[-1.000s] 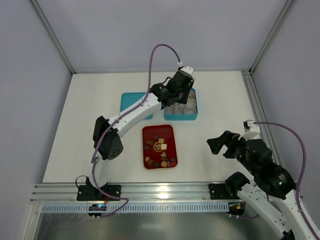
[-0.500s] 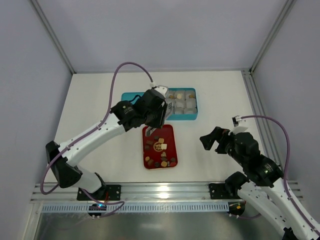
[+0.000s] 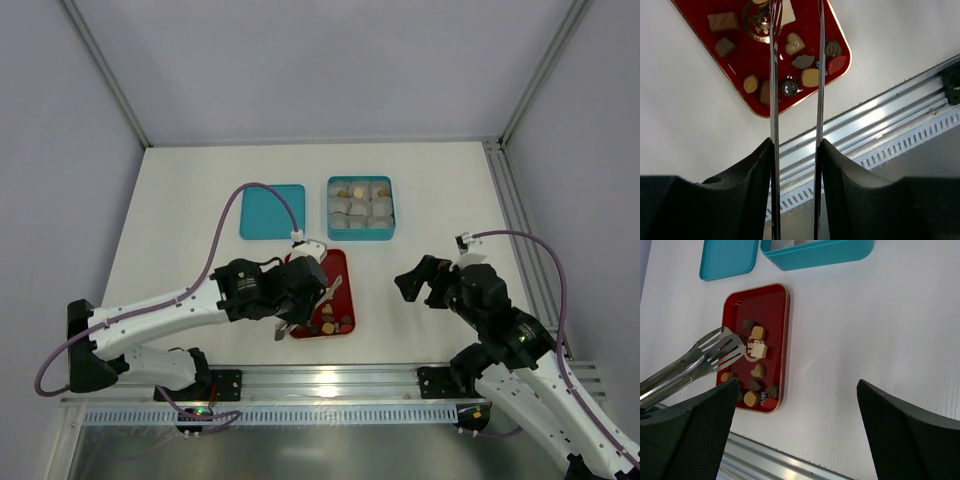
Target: Pack the chocolate
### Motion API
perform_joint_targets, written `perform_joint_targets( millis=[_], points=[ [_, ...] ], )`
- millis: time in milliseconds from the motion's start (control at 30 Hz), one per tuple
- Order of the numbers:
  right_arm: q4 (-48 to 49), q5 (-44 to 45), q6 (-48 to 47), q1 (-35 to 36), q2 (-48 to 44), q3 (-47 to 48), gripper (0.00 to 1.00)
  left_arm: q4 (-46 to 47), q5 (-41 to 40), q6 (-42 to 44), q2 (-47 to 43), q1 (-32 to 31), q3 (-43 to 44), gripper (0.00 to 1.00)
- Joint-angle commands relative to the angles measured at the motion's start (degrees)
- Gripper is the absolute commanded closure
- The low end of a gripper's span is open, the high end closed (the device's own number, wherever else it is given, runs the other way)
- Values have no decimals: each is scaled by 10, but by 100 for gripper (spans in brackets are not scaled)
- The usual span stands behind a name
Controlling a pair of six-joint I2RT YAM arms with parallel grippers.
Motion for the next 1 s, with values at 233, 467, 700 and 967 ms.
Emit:
perform_joint_targets(
  millis=[233, 467, 700, 967],
  points=[
    [25, -9, 5, 2, 1, -4, 0, 30, -91, -98, 45, -41, -32, 58],
    [14, -10, 3, 2, -4, -4, 0, 49, -88, -100, 78, -45, -31, 55],
    [10, -7, 2, 2, -8, -6, 0, 59, -83, -99, 95, -47, -36, 55],
    [6, -6, 1, 1, -11, -8, 0, 59, -84, -100, 114, -55, -36, 55]
  ],
)
